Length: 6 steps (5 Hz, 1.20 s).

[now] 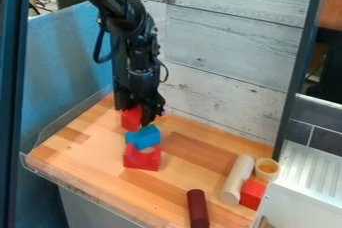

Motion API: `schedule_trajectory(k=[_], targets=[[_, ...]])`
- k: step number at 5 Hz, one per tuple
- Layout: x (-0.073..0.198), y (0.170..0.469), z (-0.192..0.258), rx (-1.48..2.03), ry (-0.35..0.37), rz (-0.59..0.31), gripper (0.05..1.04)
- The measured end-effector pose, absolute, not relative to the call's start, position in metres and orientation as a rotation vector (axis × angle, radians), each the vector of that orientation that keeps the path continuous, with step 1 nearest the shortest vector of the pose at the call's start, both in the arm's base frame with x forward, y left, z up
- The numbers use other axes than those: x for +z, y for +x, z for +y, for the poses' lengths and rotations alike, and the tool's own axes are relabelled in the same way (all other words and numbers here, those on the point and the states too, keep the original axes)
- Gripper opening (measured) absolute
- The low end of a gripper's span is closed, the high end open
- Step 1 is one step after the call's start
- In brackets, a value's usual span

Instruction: Put the red arc on top of the blue rectangular block

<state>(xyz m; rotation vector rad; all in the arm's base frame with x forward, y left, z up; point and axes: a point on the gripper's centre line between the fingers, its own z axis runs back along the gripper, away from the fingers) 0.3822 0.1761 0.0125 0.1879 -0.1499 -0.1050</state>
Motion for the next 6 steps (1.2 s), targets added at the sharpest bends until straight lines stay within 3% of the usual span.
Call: schedule_trajectory(k=[6], targets=[[-0.007, 0.386, 0.182, -0.326, 0.198, -0.041, 0.605]])
